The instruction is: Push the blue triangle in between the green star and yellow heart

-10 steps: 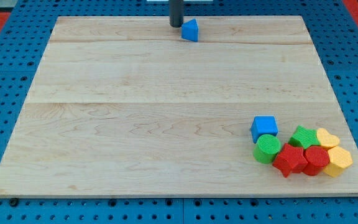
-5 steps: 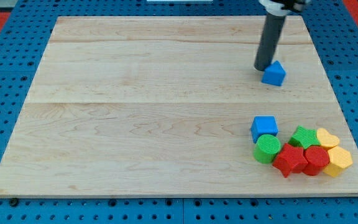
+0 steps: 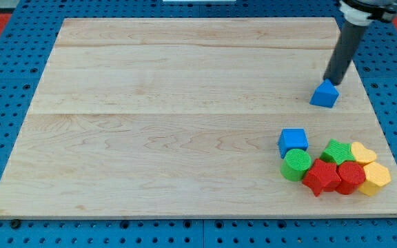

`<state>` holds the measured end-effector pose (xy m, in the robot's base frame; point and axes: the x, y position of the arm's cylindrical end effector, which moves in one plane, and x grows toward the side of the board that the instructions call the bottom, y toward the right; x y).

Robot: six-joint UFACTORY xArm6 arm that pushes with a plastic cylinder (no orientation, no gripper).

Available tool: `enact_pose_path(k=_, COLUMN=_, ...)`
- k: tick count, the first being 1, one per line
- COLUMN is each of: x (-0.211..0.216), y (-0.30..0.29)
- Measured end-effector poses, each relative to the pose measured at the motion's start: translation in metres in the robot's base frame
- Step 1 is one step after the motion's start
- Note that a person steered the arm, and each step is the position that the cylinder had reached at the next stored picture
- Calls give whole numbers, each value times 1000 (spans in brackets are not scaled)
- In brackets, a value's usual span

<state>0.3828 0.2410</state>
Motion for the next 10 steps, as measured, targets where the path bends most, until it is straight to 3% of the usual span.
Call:
enact_pose_path(k=2, x=77, y=-6)
enact_pose_path(k=4, x=85, y=-58)
enact_pose_path(k=5, x=56, y=-114)
enact_pose_path(k=7, x=-57, y=-114)
enact_pose_path(k=10, x=-44, y=-69)
